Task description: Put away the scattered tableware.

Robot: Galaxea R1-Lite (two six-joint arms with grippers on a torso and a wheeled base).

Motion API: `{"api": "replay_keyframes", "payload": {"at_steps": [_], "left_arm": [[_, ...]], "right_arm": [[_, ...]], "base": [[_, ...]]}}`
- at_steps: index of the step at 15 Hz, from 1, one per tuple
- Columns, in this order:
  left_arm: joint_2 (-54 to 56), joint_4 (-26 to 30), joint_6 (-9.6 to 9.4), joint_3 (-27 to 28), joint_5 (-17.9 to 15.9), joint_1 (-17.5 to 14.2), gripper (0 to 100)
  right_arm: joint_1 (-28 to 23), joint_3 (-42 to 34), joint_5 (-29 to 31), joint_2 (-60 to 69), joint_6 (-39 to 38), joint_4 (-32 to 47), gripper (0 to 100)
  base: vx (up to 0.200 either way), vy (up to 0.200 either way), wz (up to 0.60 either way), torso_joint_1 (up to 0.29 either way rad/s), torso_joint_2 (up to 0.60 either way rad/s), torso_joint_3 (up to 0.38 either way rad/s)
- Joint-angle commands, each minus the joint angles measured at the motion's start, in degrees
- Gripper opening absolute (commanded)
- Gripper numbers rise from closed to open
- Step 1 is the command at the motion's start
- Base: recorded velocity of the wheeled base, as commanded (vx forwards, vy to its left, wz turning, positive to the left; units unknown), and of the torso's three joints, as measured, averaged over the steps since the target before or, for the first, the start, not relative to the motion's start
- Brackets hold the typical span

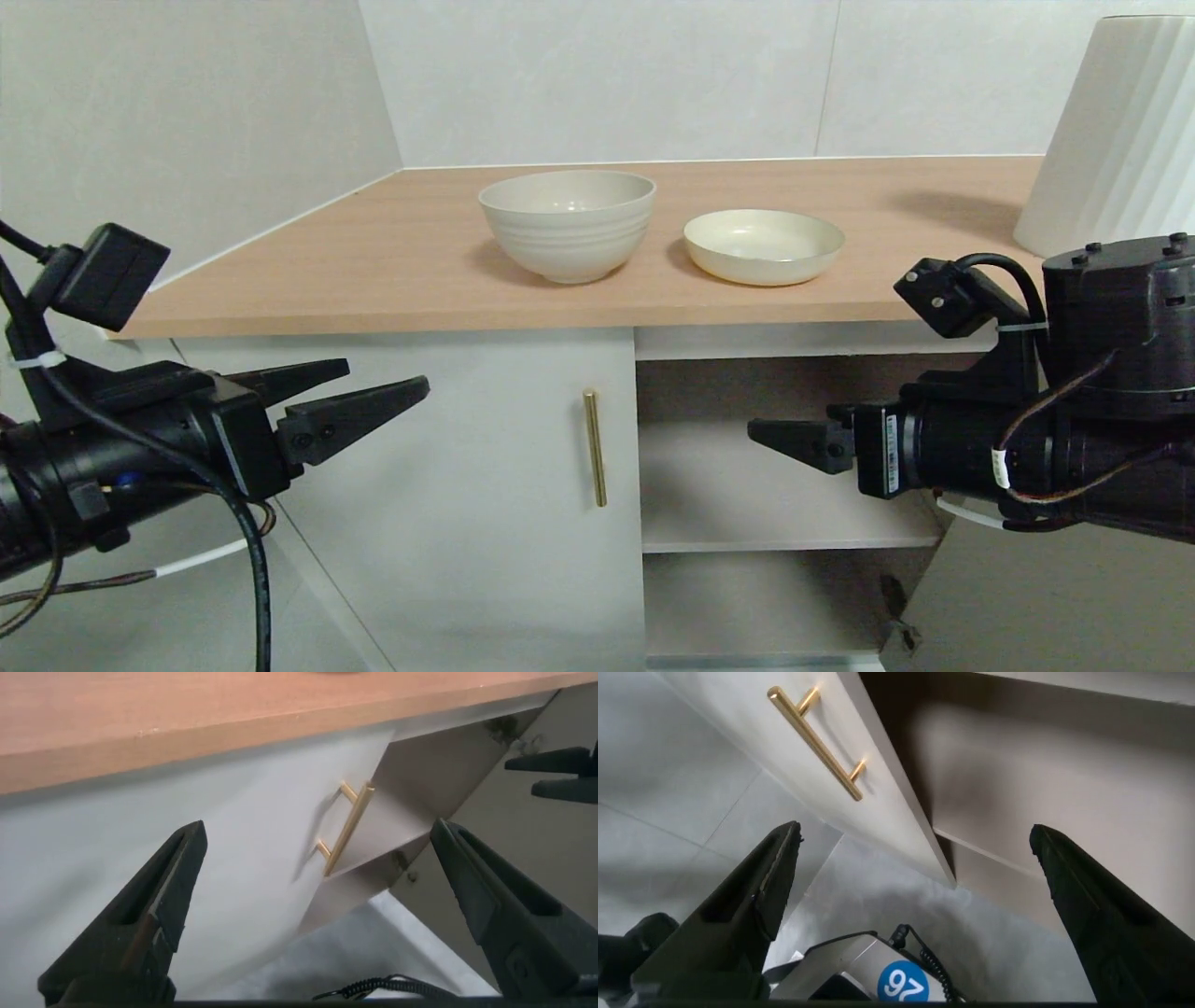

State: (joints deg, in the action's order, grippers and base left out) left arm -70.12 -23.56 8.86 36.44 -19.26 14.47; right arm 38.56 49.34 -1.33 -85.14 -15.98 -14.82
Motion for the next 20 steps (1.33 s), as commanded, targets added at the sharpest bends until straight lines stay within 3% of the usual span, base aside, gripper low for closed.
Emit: {"api": "replay_keyframes", "payload": {"at_steps": [1, 4, 7, 9, 10, 12, 13, 16, 17, 19, 20], "left_arm": [[-0.3, 2.9, 0.01, 2.7, 0.0, 0.2, 100], [-0.3, 13.6, 0.45, 10.0, -0.3, 0.3, 100], [0.2, 16.4, 2.83, 10.4, -0.7, 1.0, 100], [-0.5, 16.3, 7.22, 11.5, -1.8, 3.5, 100], [-0.6, 16.4, 9.86, 12.1, -4.1, 4.0, 100], [-0.9, 16.3, 12.85, 12.8, -7.7, 3.9, 100], [-1.5, 16.2, 15.31, 13.1, -8.9, 3.9, 100], [-5.1, 16.2, 23.04, 15.6, -8.5, 3.9, 100], [-7.1, 16.4, 27.08, 17.2, -8.0, 3.9, 100], [-10.9, 17.1, 32.09, 19.5, -4.5, 3.9, 100], [-13.1, 18.4, 33.41, 20.7, -1.8, 3.9, 100]], "right_arm": [[0.0, 0.1, 0.1, 0.3, 0.0, 0.0, 100], [-0.1, 0.1, 0.3, 0.5, 0.0, 0.0, 100], [-0.9, 0.0, 0.3, 0.8, 0.3, -0.1, 100], [-0.9, -0.4, 0.4, 1.0, 1.4, -0.1, 100], [-0.9, -0.6, 0.4, 1.2, 1.5, -0.1, 100], [-0.9, -0.6, 0.4, 1.2, 1.5, -0.1, 100], [-1.2, -0.6, 0.4, 1.2, 1.5, -0.1, 100], [-1.6, -0.6, 0.1, 0.6, 1.5, -0.1, 100], [-2.1, -0.6, -0.1, 0.1, 1.6, -0.1, 100], [-2.2, -0.6, 0.1, -0.8, 1.9, -0.1, 100], [-2.3, -0.6, 0.3, -1.4, 2.6, -0.1, 100]], "base": [[0.0, 0.0, 0.0, 0.0, 0.0, 0.0], [0.0, 0.0, 0.0, 0.046, -0.23, -0.185], [0.0, 0.0, 0.0, 0.124, -0.35, -0.305], [0.0, 0.0, 0.0, 0.127, -0.54, -0.303], [0.0, 0.0, 0.0, 0.168, -0.47, -0.305], [0.0, 0.0, 0.0, 0.178, -0.45, -0.288], [0.0, 0.0, 0.0, 0.168, -0.47, -0.29], [0.0, 0.0, 0.0, 0.183, -0.46, -0.289], [0.0, 0.0, 0.0, 0.193, -0.48, -0.29], [0.0, 0.0, 0.0, 0.129, -0.32, -0.19], [0.0, 0.0, 0.0, 0.066, -0.14, -0.08]]}}
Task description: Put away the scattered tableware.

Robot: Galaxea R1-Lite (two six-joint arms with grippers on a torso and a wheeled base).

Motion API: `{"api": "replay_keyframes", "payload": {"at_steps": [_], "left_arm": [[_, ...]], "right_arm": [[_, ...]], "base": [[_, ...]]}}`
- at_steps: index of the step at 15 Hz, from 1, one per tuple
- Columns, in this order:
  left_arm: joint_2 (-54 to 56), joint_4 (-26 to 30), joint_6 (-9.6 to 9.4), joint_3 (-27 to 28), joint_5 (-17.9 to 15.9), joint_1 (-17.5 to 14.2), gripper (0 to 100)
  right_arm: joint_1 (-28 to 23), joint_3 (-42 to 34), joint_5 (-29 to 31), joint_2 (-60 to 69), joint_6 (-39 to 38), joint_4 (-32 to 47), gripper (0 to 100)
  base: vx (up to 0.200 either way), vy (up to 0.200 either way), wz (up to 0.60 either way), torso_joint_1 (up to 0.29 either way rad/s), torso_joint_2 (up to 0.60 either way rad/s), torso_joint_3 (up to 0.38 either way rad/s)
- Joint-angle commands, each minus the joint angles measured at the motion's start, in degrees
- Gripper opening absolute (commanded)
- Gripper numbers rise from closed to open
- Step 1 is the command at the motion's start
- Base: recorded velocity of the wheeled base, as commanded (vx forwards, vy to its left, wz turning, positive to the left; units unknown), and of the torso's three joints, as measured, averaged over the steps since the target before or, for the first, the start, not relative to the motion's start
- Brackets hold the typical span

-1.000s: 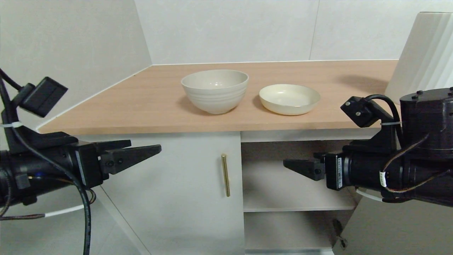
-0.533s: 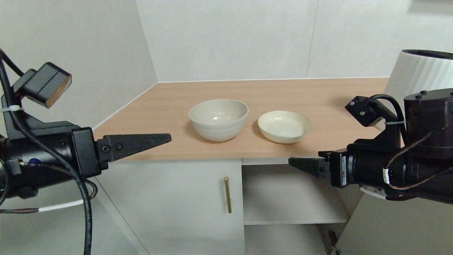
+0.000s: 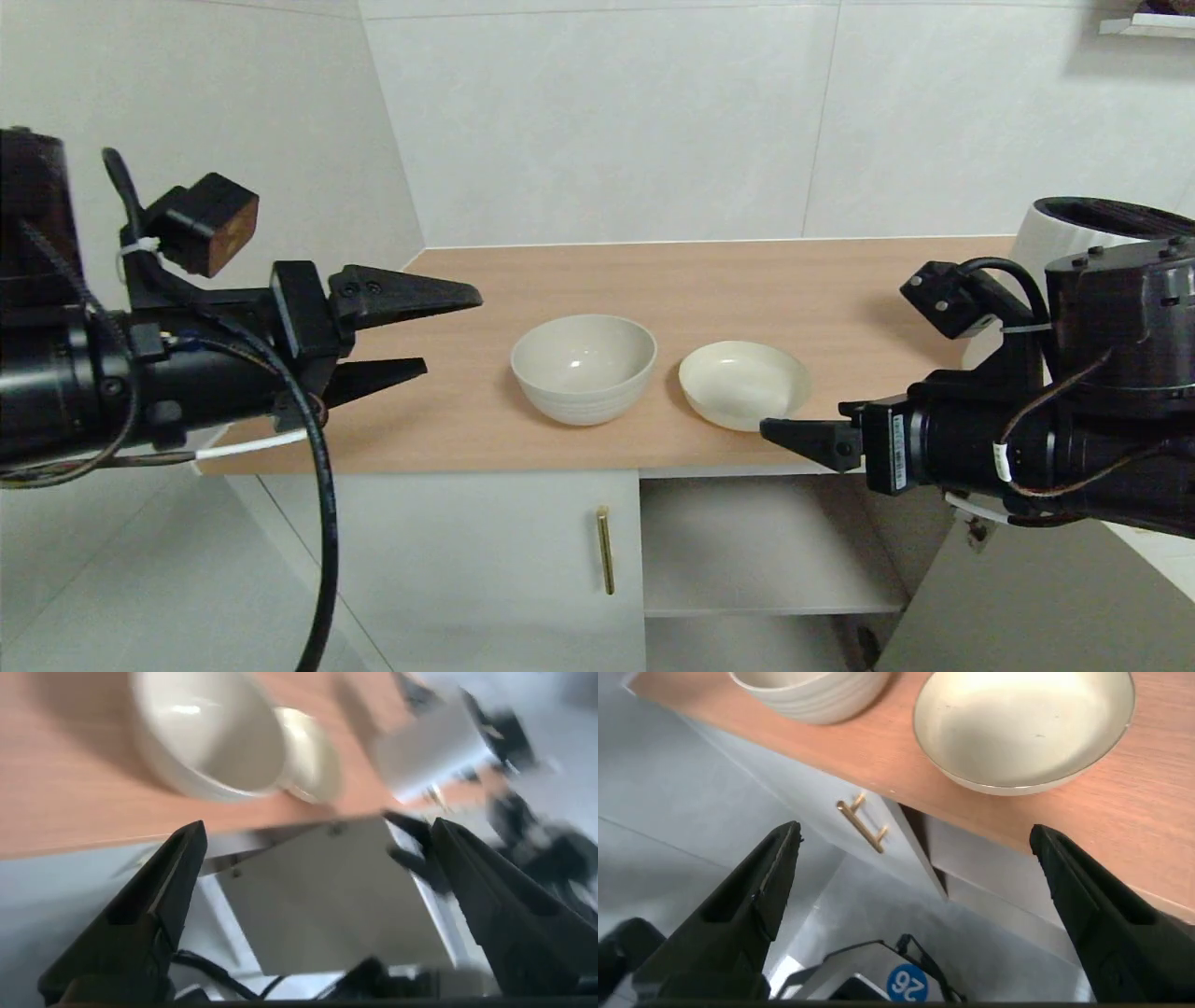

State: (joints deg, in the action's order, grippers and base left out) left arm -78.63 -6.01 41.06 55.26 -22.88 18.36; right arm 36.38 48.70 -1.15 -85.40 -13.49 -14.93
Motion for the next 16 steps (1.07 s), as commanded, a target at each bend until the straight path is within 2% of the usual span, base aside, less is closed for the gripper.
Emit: {"api": "replay_keyframes", "payload": {"at_steps": [1, 3, 4, 6, 7, 8, 9, 10, 16], "left_arm": [[-6.4, 2.1, 1.57, 2.7, 3.9, 0.0, 100], [-9.0, 2.6, 1.66, 3.3, 6.5, 0.1, 100], [-9.4, 2.5, 1.66, 3.3, 6.7, 0.1, 100], [-10.1, 2.3, 1.74, 3.3, 6.7, 0.4, 100], [-10.1, 2.3, 1.74, 3.3, 6.7, 0.4, 100], [-12.9, 1.6, 4.73, 4.6, 7.7, 1.9, 100], [-14.7, 1.6, 6.58, 5.9, 8.9, 2.3, 100], [-15.9, 1.6, 7.11, 6.4, 9.8, 2.6, 100], [-21.3, 1.4, 7.28, 6.7, 11.8, 4.1, 100]], "right_arm": [[0.0, 0.1, 0.2, -1.4, 0.6, 0.0, 100], [0.0, 0.4, 0.3, -1.7, 1.2, 0.6, 100], [0.0, 1.1, 0.3, -1.9, 1.3, 1.4, 100], [-0.5, 6.1, 0.2, -1.8, 0.2, 9.3, 100], [-0.5, 6.1, 0.2, -1.8, 0.2, 9.3, 100], [-1.0, 12.5, 0.3, -2.9, -6.1, 17.1, 100], [-1.8, 14.6, 0.5, -4.1, -9.0, 18.3, 100], [-2.6, 15.5, 0.6, -5.0, -10.1, 18.5, 100], [-3.7, 14.1, 0.7, -5.3, -9.7, 17.7, 100]], "base": [[0.0, 0.0, 0.0, 0.027, -0.06, -0.046], [0.0, 0.0, 0.0, 0.0, 0.0, 0.0], [0.0, 0.0, 0.0, 0.0, 0.0, 0.0], [0.0, 0.0, 0.0, 0.0, 0.0, 0.0], [0.0, 0.0, 0.0, 0.0, 0.0, 0.0], [0.0, 0.0, 0.0, 0.0, 0.0, 0.0], [0.0, 0.0, 0.0, 0.0, 0.0, 0.0], [0.0, 0.0, 0.0, 0.0, 0.0, 0.0], [0.0, 0.0, 0.0, 0.0, 0.0, 0.0]]}}
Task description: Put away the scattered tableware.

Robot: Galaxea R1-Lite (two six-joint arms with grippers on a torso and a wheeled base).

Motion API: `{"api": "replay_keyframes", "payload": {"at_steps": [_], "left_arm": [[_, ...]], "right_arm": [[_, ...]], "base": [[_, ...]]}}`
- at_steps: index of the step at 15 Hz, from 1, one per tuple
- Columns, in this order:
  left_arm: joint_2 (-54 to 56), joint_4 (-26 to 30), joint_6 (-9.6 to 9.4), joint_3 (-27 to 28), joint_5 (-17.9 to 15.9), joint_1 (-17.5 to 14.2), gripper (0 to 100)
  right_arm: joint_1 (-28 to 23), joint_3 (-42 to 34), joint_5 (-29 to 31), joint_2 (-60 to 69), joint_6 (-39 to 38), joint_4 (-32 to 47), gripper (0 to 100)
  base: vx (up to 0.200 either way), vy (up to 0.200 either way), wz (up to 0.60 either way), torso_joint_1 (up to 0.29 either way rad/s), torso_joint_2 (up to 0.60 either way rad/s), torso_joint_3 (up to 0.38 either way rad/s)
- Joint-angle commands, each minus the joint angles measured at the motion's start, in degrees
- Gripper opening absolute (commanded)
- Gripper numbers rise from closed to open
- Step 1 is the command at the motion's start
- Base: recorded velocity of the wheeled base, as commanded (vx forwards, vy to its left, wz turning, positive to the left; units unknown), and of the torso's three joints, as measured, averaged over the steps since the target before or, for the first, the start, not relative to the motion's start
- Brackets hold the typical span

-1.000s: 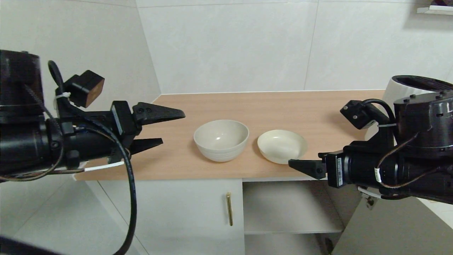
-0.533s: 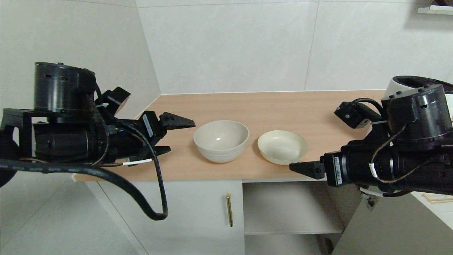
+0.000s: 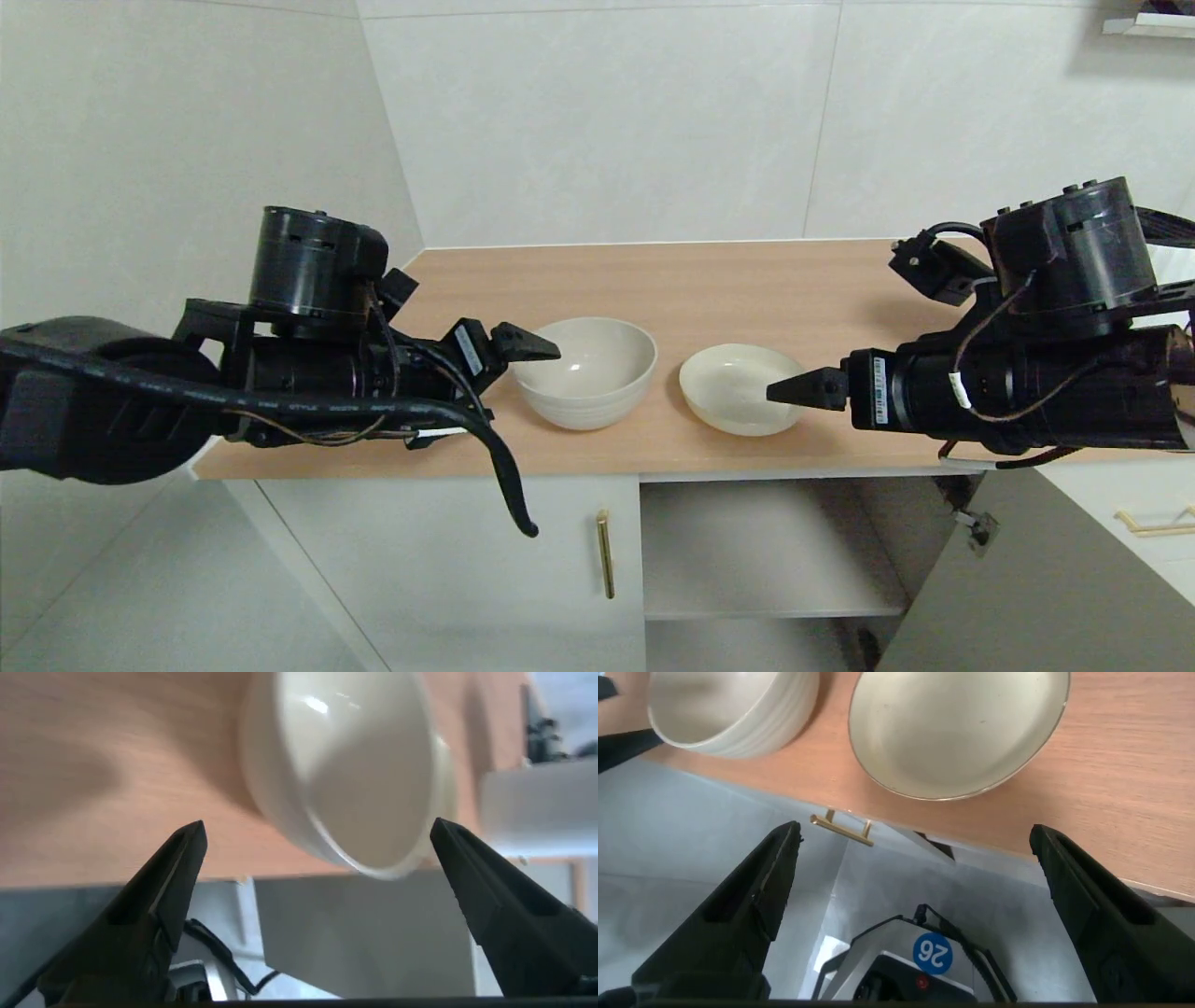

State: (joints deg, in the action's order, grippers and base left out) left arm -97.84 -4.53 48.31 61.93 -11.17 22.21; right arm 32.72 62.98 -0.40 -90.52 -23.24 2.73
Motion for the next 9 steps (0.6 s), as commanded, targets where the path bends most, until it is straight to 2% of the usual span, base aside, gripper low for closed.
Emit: {"api": "replay_keyframes", "payload": {"at_steps": [1, 7, 8, 9], "left_arm": [[-2.8, 0.0, 0.03, 0.3, 0.2, 0.2, 100], [-3.4, 0.0, -0.15, 0.6, 2.4, 0.2, 100], [-3.7, 0.0, -0.15, 0.6, 2.5, 0.2, 0], [-3.6, 0.0, -0.06, 0.6, 2.4, 0.2, 0]], "right_arm": [[0.0, -0.2, 0.0, -0.3, 0.0, -0.3, 100], [0.0, -0.2, 0.1, -0.4, 0.0, -0.3, 100], [0.0, -0.2, 0.1, -0.3, 0.0, -0.3, 100], [0.0, -0.2, 0.1, -0.3, 0.0, -0.3, 100]], "base": [[0.0, 0.0, 0.0, 0.0, 0.0, 0.0], [0.0, 0.0, 0.0, 0.0, 0.0, 0.0], [0.0, 0.0, 0.0, 0.0, 0.0, 0.0], [0.0, 0.0, 0.0, 0.0, 0.0, 0.0]]}}
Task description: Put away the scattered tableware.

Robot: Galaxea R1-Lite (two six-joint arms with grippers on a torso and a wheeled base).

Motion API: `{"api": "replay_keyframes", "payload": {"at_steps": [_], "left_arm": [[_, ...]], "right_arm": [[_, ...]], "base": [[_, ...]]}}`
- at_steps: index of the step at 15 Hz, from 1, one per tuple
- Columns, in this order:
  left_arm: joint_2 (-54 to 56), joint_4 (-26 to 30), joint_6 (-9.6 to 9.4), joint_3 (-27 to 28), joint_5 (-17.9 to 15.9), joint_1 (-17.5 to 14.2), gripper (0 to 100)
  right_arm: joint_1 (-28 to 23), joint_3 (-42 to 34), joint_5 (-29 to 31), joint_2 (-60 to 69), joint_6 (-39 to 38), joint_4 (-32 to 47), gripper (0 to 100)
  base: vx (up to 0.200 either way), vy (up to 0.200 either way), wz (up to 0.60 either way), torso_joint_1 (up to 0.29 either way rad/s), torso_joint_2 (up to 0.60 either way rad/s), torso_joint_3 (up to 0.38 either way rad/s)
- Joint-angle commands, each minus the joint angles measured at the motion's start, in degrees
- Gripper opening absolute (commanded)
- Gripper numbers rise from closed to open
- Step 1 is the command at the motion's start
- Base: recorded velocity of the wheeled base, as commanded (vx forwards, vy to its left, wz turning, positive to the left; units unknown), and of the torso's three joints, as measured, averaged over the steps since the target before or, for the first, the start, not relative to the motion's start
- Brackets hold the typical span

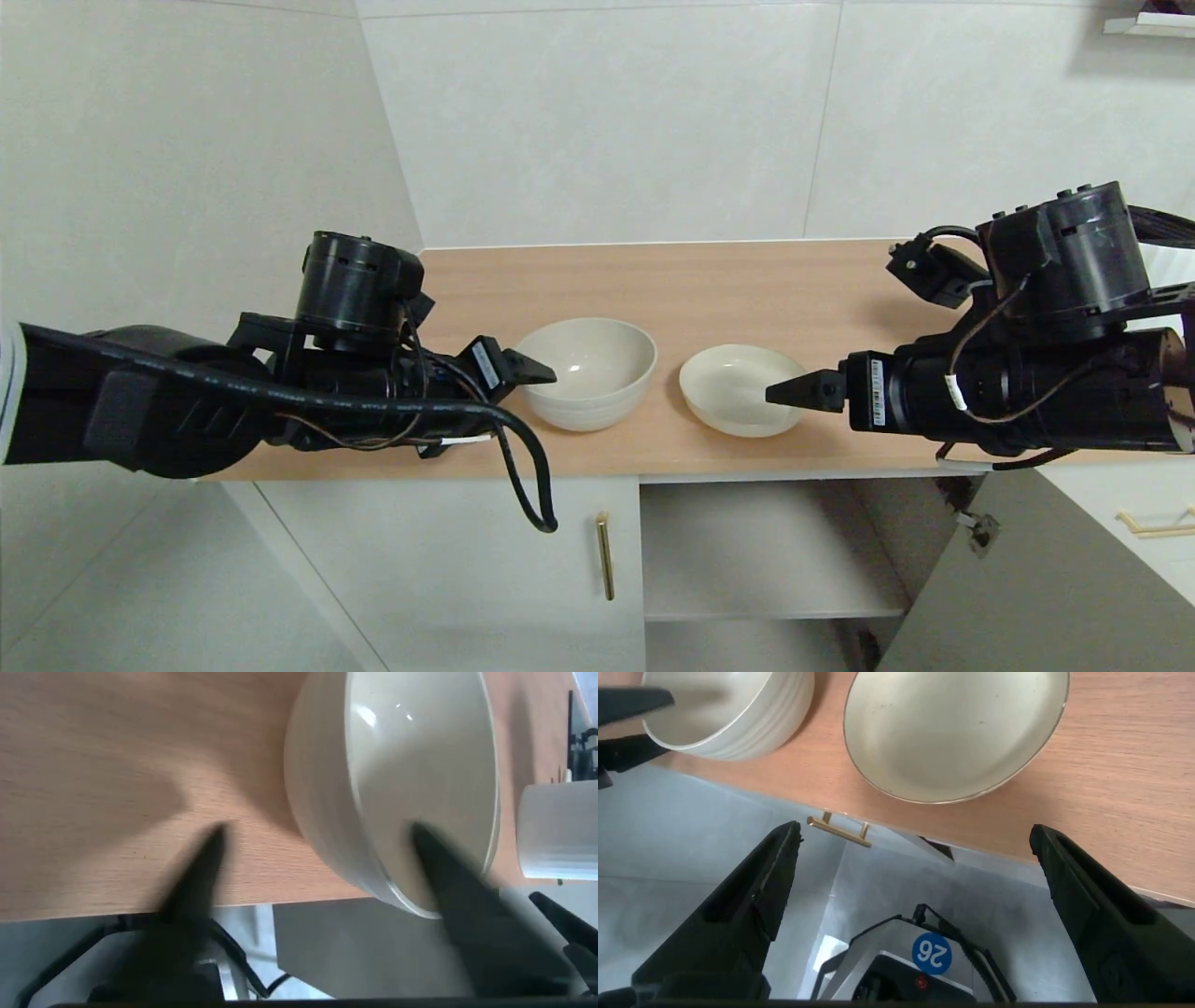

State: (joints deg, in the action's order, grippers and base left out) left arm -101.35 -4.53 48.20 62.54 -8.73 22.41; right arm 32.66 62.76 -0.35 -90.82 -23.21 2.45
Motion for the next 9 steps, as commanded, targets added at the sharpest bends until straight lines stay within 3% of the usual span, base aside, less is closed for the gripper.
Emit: {"api": "replay_keyframes", "payload": {"at_steps": [1, 6, 9], "left_arm": [[-0.1, 0.0, 0.05, 0.1, -0.1, 0.0, 0], [0.7, 0.1, 0.05, 0.1, 0.0, 0.0, 0], [1.5, 0.1, 0.05, 0.1, 0.0, 0.0, 0]], "right_arm": [[0.0, 0.0, 0.0, 0.0, 0.0, 0.0, 100], [0.0, 0.7, 0.2, -0.4, 0.0, 0.0, 100], [0.0, 3.2, 5.5, -3.7, -0.3, 0.3, 100]], "base": [[0.0, 0.0, 0.0, 0.0, 0.0, 0.0], [0.0, 0.0, 0.0, 0.0, 0.0, 0.0], [0.0, 0.0, 0.0, 0.0, 0.0, 0.0]]}}
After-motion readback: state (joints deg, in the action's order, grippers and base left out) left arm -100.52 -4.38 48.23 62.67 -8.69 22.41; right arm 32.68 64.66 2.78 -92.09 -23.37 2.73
